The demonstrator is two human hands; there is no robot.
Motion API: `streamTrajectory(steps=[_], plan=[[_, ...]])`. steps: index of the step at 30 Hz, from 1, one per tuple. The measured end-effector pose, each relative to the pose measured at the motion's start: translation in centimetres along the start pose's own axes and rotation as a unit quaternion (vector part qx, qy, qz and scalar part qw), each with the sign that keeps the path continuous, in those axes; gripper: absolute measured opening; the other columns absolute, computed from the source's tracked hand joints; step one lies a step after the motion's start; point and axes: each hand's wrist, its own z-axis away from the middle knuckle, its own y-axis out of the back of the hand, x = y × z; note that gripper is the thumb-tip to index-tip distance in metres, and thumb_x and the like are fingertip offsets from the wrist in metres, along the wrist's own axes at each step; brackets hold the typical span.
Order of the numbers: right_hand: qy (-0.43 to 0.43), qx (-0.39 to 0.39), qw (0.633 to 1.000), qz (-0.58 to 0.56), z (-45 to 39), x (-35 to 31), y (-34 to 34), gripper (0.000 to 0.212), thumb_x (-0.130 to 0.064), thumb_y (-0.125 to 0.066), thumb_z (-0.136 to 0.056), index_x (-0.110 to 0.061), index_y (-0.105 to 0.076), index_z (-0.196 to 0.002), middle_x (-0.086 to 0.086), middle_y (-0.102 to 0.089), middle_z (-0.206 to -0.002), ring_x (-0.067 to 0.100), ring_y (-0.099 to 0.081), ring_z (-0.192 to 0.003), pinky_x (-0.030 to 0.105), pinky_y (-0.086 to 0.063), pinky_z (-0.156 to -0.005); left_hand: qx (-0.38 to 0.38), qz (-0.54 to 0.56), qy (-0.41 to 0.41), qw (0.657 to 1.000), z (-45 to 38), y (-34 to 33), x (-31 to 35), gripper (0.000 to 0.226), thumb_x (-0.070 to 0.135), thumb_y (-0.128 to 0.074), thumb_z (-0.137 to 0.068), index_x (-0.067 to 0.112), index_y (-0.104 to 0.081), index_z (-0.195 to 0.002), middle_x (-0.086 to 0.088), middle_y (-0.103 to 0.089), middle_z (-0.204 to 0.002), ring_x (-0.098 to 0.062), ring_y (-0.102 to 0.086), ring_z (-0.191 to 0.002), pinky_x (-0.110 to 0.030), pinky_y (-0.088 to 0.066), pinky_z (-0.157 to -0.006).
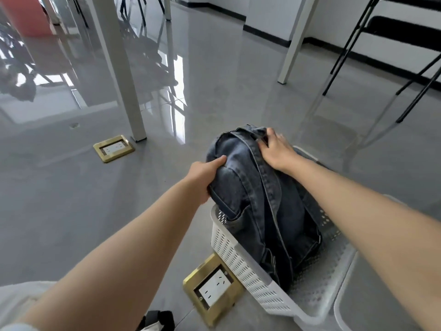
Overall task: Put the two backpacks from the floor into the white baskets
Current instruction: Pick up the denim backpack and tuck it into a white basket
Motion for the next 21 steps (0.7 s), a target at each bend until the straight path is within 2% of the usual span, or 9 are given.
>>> streamTrajectory(steps=[1,3,5,7,9,11,14,17,21], plan=[[-0.012,-0.032,0.999,0.029,-0.3,0.4,-0.1,0.051,-0.049,-0.028,-0.097,-0.021,-0.039,-0.138,0.016,-0.032,-0.154,0.039,-0.021,-0.144,0.053,-0.02,-0.116,0.011,-0.006,0.007,1.0,-0.3,0.1,-0.1,0.052,0.033,-0.077,-0.077,0.004,-0.055,-0.115,-0.013,-0.067,-0.107,-0.03,-0.067,-0.092,-0.039,-0.057,-0.077],[-0.028,-0.094,0.99,0.101,-0.3,1.5,-1.1,0.052,-0.05,-0.022,-0.098,-0.025,-0.043,-0.14,0.01,-0.021,-0.16,0.035,-0.008,-0.149,0.055,-0.01,-0.118,0.039,-0.042,0.017,0.998,-1.0,0.7,-1.4,0.041,0.024,-0.075,-0.08,0.003,-0.054,-0.108,-0.014,-0.065,-0.093,-0.029,-0.065,-0.077,-0.034,-0.055,-0.06],[-0.036,-0.095,0.984,0.147,0.1,2.1,-2.2,0.054,-0.044,-0.02,-0.099,-0.019,-0.044,-0.141,0.009,-0.024,-0.159,0.03,-0.008,-0.149,0.056,-0.008,-0.117,0.058,-0.113,0.046,0.991,-1.7,1.5,-3.6,0.027,0.013,-0.072,-0.081,0.001,-0.054,-0.097,-0.012,-0.057,-0.071,-0.021,-0.056,-0.055,-0.023,-0.048,-0.04],[-0.052,-0.085,0.978,0.182,0.1,1.7,-2.5,0.058,-0.039,-0.02,-0.096,-0.011,-0.046,-0.139,0.012,-0.032,-0.154,0.031,-0.016,-0.146,0.056,-0.013,-0.117,0.07,-0.178,0.08,0.978,-1.5,1.8,-5.0,0.018,0.011,-0.067,-0.081,0.002,-0.052,-0.083,-0.009,-0.048,-0.059,-0.017,-0.045,-0.044,-0.017,-0.042,-0.035],[-0.08,-0.116,0.968,0.206,0.1,0.6,-1.7,0.057,-0.038,-0.025,-0.094,-0.007,-0.044,-0.138,0.015,-0.035,-0.151,0.034,-0.024,-0.141,0.057,-0.018,-0.115,0.084,-0.247,0.07,0.963,-1.4,2.2,-5.3,0.022,0.018,-0.067,-0.081,0.002,-0.053,-0.076,-0.01,-0.052,-0.057,-0.019,-0.047,-0.04,-0.022,-0.048,-0.041],[-0.085,-0.128,0.967,0.201,0.3,-1.0,-0.9,0.05,-0.032,-0.034,-0.094,-0.006,-0.047,-0.134,0.018,-0.037,-0.149,0.038,-0.03,-0.138,0.058,-0.021,-0.114,0.07,-0.274,0.04,0.958,-0.7,3.2,-4.8,0.029,0.028,-0.068,-0.082,0.001,-0.059,-0.082,-0.012,-0.063,-0.066,-0.019,-0.055,-0.042,-0.03,-0.057,-0.053],[0.002,-0.062,0.986,0.158,2.2,-4.7,-1.4,0.033,-0.019,-0.041,-0.091,-0.004,-0.056,-0.116,0.02,-0.049,-0.135,0.038,-0.043,-0.127,0.052,-0.029,-0.111,0.023,-0.257,-0.005,0.966,1.7,6.1,-4.0,0.035,0.038,-0.062,-0.089,0.004,-0.066,-0.099,-0.009,-0.072,-0.092,-0.02,-0.065,-0.057,-0.034,-0.061,-0.069],[0.101,-0.044,0.992,0.065,5.2,-10.3,-4.0,0.034,-0.016,-0.042,-0.089,-0.002,-0.058,-0.115,0.02,-0.057,-0.127,0.037,-0.05,-0.118,0.045,-0.041,-0.103,0.0,-0.243,-0.027,0.97,4.6,10.4,-3.9,0.028,0.031,-0.059,-0.093,0.006,-0.065,-0.106,-0.009,-0.073,-0.098,-0.022,-0.071,-0.073,-0.033,-0.061,-0.072],[0.174,-0.142,0.974,-0.002,10.1,-17.7,-9.0,0.037,-0.022,-0.043,-0.089,-0.007,-0.057,-0.12,0.018,-0.059,-0.126,0.036,-0.054,-0.115,0.045,-0.047,-0.098,0.035,-0.244,-0.043,0.968,8.2,17.1,-5.5,0.016,0.015,-0.058,-0.093,0.005,-0.067,-0.1,-0.01,-0.075,-0.092,-0.023,-0.072,-0.07,-0.031,-0.059,-0.069]])
